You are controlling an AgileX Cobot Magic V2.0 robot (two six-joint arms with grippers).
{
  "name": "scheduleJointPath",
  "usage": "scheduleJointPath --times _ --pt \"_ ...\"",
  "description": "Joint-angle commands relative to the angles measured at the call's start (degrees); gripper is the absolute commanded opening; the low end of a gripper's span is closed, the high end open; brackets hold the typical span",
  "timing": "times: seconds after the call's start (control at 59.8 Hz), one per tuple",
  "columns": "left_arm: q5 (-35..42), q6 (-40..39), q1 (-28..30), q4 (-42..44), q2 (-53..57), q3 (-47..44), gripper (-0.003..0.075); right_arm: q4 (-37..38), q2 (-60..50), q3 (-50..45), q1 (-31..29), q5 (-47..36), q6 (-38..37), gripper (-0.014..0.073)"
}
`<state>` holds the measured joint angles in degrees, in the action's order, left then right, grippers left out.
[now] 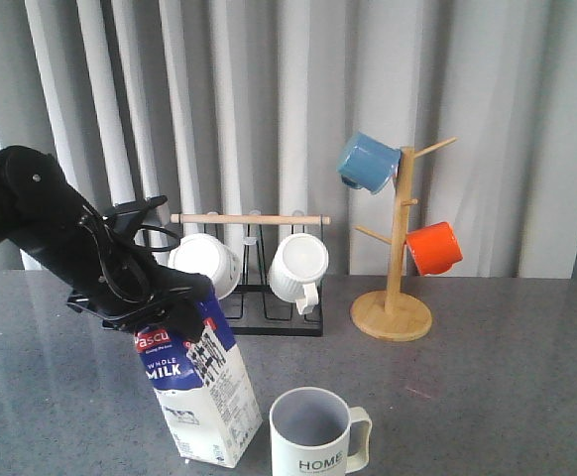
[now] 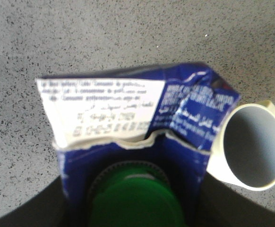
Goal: Place milk next to cup
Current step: 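Carry the milk carton toward the HOME mug and lower it beside it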
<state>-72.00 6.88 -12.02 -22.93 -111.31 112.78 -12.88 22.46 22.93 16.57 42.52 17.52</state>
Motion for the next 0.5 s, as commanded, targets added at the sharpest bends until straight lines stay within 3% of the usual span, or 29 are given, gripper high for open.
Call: scheduleJointPath --times 0.0,0.485 --pt "0.19 -0.64 -0.18 -2.63 2.72 1.59 0.0 -0.4 0.43 1.48 -0.17 -3.34 -0.08 -0.0004" --pt "0.19 1.08 -0.18 -4.59 2.54 1.59 0.0038 -0.4 0.43 1.48 -0.17 -3.45 -0.08 -0.0004"
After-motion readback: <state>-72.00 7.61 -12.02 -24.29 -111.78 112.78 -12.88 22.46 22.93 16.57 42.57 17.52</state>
